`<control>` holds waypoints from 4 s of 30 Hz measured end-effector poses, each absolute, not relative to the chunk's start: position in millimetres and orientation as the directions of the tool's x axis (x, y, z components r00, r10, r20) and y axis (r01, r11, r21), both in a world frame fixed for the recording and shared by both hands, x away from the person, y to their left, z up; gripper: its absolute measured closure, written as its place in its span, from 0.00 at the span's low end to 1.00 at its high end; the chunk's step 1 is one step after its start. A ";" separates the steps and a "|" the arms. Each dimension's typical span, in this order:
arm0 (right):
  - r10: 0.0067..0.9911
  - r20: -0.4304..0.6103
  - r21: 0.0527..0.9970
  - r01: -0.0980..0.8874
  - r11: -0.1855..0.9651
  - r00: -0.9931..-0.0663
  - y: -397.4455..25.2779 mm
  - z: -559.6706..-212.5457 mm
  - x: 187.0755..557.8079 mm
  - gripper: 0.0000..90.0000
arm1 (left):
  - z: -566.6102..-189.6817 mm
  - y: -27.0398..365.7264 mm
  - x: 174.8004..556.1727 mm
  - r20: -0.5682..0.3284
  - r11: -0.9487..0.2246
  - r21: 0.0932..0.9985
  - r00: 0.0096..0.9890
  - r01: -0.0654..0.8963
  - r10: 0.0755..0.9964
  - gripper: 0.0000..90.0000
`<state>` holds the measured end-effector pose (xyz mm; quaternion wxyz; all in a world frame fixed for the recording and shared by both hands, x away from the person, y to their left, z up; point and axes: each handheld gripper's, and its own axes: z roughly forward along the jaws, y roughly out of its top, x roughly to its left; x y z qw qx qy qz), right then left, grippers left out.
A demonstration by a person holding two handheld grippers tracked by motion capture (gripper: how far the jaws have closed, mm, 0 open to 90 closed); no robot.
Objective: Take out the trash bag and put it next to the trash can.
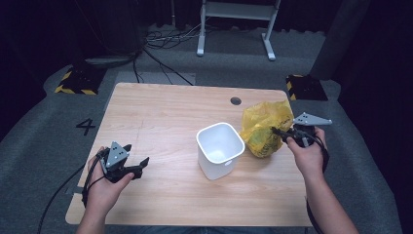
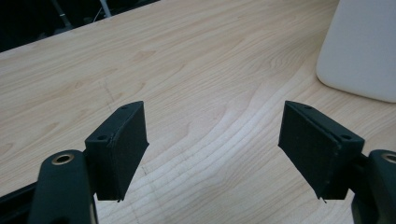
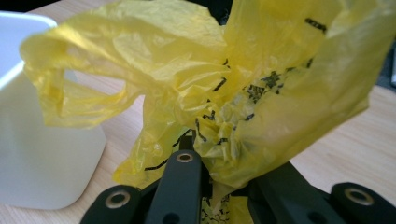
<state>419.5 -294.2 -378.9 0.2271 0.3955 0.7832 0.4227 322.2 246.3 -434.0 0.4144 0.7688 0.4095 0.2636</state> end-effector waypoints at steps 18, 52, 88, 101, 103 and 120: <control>0.845 -0.010 0.850 0.441 0.288 -0.535 -307.9 -396.3 411.7 0.44 | -436.5 238.2 324.5 0.070 -0.343 0.843 0.547 0.414 0.834 0.26; 0.794 -0.091 0.847 0.372 0.379 -0.602 -327.1 -360.4 346.4 0.29 | -425.5 239.0 318.7 0.076 -0.360 0.843 0.573 0.400 0.816 0.26; 0.826 0.009 0.742 0.558 0.372 -0.564 -369.4 -444.4 321.3 0.19 | -461.8 288.8 314.7 -0.020 -0.369 0.752 0.579 0.546 0.815 0.24; 0.836 0.014 0.717 0.588 0.373 -0.548 -367.9 -476.5 322.8 0.19 | -480.7 299.1 320.0 -0.019 -0.383 0.702 0.553 0.600 0.833 0.23; 0.836 0.017 0.714 0.592 0.374 -0.549 -366.8 -480.7 322.9 0.19 | -482.6 301.2 320.8 -0.030 -0.377 0.700 0.553 0.606 0.833 0.23; 0.844 -0.007 0.722 0.581 0.376 -0.536 -359.9 -504.6 323.0 0.15 | -499.6 306.0 325.9 0.004 -0.413 0.675 0.556 0.612 0.831 0.22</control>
